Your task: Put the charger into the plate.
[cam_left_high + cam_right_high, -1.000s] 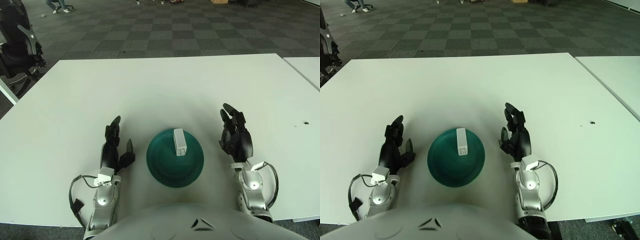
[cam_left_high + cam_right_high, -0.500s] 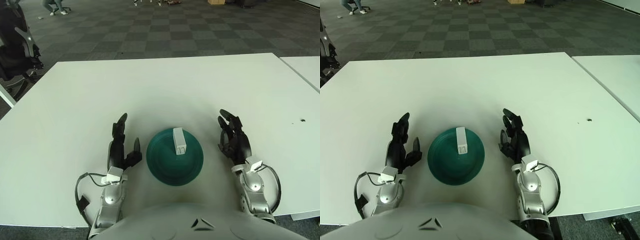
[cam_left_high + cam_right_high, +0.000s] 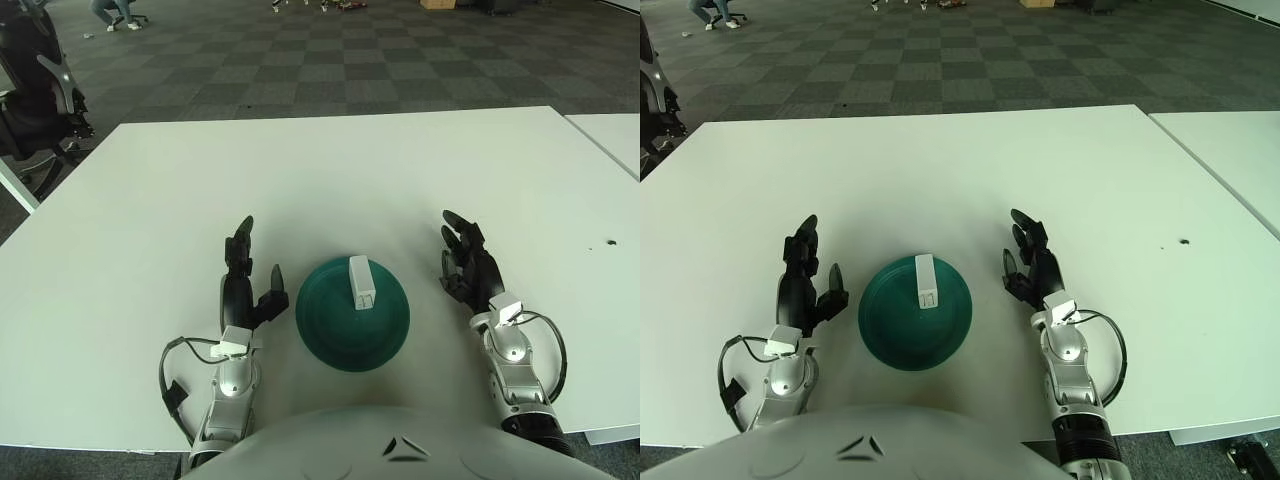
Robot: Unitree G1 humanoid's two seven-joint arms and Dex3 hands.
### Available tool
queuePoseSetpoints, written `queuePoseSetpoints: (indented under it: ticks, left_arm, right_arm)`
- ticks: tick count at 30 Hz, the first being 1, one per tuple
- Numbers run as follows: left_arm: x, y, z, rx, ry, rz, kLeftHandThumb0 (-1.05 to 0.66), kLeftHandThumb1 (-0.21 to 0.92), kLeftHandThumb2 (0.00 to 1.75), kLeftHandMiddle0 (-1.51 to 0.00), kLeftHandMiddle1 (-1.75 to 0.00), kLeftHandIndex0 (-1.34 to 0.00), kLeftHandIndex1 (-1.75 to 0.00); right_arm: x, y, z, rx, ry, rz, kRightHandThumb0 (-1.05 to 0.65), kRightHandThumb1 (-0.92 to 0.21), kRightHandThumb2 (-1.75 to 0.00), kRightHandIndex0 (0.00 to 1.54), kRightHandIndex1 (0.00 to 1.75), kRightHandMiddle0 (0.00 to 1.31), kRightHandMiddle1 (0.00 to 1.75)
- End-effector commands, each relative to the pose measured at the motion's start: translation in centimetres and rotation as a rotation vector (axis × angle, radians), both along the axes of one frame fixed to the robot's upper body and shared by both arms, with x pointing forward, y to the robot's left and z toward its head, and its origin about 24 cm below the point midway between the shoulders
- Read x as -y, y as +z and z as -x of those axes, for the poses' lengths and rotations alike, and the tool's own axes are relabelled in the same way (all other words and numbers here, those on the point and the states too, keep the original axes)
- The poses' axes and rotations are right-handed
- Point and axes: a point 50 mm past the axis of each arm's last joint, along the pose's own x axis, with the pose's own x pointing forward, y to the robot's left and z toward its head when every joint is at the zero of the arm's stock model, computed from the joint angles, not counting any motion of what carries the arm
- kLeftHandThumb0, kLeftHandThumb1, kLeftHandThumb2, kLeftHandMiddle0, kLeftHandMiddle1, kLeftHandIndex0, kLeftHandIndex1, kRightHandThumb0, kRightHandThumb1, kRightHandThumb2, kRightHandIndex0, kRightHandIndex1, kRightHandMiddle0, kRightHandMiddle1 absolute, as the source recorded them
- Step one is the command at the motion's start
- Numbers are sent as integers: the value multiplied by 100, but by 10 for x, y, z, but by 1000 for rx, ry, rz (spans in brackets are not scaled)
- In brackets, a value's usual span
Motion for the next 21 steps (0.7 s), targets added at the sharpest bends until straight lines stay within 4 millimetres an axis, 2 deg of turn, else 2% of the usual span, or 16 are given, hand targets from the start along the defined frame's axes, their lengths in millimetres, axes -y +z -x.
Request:
queuePoseSetpoints:
  ticks: [1,9,21]
  left_arm:
    - [11,-31,21,-160,-11,18,-84,92,101,-17,0,0,-50]
    - [15,-32,20,-172,-20,33,-83,92,101,-17,0,0,-49]
    - [16,-35,16,-168,-14,45,-79,92,100,-20,-1,0,-56]
  right_arm:
    - [4,-36,33,-250,-35,-16,-76,-92,-76,15,0,0,43]
    - [-2,-30,23,-302,-52,-55,-72,-92,-77,13,0,0,44]
    - [-5,-30,13,-310,-43,-60,-72,-92,-78,8,0,0,34]
